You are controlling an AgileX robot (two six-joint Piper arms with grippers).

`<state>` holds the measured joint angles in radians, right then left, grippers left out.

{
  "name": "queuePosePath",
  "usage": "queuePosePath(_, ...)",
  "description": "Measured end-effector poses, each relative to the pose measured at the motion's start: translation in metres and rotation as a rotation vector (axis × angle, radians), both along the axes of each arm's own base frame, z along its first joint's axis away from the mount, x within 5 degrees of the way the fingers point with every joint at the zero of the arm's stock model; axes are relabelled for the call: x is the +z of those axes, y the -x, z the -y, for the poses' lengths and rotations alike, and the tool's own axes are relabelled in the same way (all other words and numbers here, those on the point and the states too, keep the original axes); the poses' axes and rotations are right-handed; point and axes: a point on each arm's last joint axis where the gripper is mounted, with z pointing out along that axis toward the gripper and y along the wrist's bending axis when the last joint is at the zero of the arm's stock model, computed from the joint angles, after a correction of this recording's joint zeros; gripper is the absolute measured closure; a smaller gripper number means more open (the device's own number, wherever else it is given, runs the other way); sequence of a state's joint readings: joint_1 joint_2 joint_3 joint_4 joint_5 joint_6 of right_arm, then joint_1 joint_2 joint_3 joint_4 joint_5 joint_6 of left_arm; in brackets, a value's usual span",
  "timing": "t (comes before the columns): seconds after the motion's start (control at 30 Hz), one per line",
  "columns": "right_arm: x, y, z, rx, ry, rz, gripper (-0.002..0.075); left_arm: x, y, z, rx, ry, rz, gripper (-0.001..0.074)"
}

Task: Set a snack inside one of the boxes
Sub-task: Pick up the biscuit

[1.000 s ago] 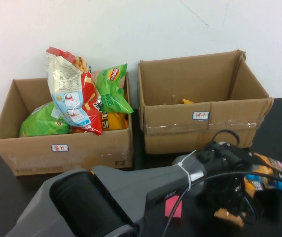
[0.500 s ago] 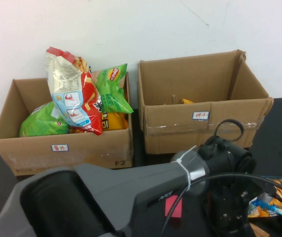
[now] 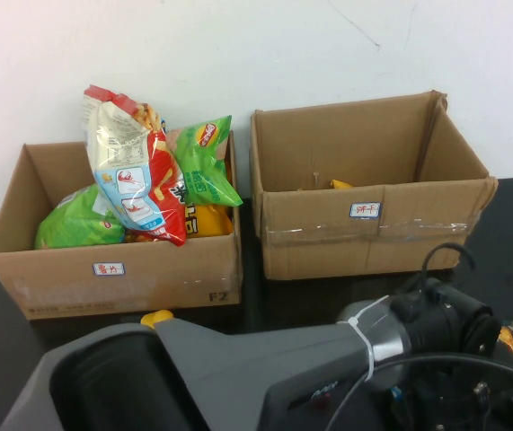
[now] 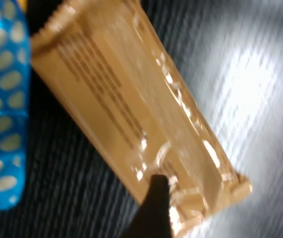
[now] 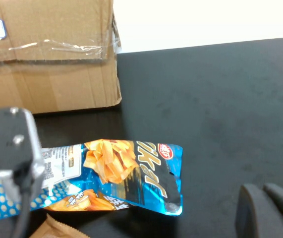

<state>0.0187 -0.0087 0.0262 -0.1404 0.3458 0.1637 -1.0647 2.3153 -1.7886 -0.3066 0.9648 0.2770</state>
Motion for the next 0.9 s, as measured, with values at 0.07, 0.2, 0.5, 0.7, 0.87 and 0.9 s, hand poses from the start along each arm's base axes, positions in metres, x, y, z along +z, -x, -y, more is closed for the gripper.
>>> queuePosePath(0.07, 0.0, 0.0, 0.0, 0.0, 0.0, 0.0, 0.0727, 0.0, -0.002, 0.003, 0.049, 0.019, 0.023, 0.0074)
queuePosePath(0.2, 0.0, 0.0, 0.0, 0.0, 0.0, 0.0, 0.0727, -0.007, -0.007, 0.007, 0.194, 0.02, 0.071, 0.0049)
queuePosePath(0.5, 0.0, 0.0, 0.0, 0.0, 0.0, 0.0, 0.0727, -0.039, -0.012, 0.01, 0.333, -0.014, 0.092, 0.0042)
queuePosePath(0.7, 0.0, 0.0, 0.0, 0.0, 0.0, 0.0, 0.0727, -0.049, -0.005, 0.014, 0.315, -0.025, 0.104, 0.0043)
queuePosePath(0.87, 0.0, 0.0, 0.0, 0.0, 0.0, 0.0, 0.0727, -0.049, -0.004, 0.013, 0.303, -0.04, 0.121, 0.0194)
queuePosePath(0.9, 0.0, 0.0, 0.0, 0.0, 0.0, 0.0, 0.0727, -0.049, -0.004, 0.013, 0.299, -0.048, 0.122, 0.0262)
